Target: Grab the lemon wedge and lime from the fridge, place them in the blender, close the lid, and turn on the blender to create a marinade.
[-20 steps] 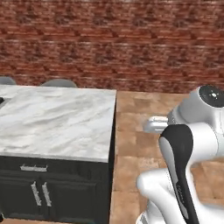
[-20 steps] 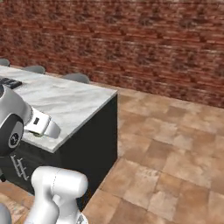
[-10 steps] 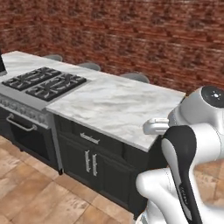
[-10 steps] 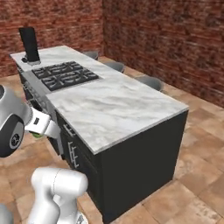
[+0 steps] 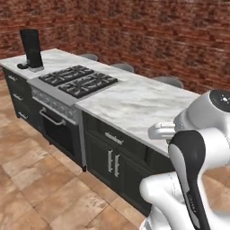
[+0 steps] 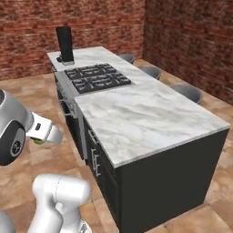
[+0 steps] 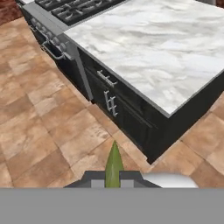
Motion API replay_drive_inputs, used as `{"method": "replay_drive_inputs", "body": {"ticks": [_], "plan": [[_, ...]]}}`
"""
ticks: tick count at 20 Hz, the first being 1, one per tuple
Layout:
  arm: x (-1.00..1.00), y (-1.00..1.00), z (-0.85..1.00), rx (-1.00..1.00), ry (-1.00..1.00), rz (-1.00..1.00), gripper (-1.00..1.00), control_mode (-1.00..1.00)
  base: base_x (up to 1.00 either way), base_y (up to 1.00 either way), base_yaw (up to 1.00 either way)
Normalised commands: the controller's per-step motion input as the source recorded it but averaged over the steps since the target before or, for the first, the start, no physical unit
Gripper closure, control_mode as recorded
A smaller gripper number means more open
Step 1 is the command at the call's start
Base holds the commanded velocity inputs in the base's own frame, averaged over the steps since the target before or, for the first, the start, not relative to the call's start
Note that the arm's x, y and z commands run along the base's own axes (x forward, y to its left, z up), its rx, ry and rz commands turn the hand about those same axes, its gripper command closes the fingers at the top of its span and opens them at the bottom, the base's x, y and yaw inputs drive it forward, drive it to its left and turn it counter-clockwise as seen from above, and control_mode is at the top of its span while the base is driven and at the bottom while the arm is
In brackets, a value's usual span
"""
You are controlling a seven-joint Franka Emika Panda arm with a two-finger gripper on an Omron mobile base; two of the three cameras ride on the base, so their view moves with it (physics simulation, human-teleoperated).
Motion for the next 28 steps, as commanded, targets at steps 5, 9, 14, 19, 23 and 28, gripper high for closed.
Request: {"method": "replay_drive_inputs", "body": {"ticks": [5,9,14,19,23,28], "plan": [[0.00,0.00,0.00,0.00,0.00,0.00,1.00,1.00,0.99,0.45,0.18],[0.00,0.00,0.00,0.00,0.00,0.00,1.00,1.00,1.00,0.47,0.16],[0.00,0.00,0.00,0.00,0.00,0.00,1.00,1.00,1.00,0.44,0.13],[0.00,0.00,0.00,0.00,0.00,0.00,1.00,1.00,1.00,0.37,0.06],[0.00,0.00,0.00,0.00,0.00,0.00,1.00,1.00,1.00,0.36,0.00],[0.00,0.00,0.00,0.00,0.00,0.00,1.00,1.00,1.00,0.39,0.00]]}}
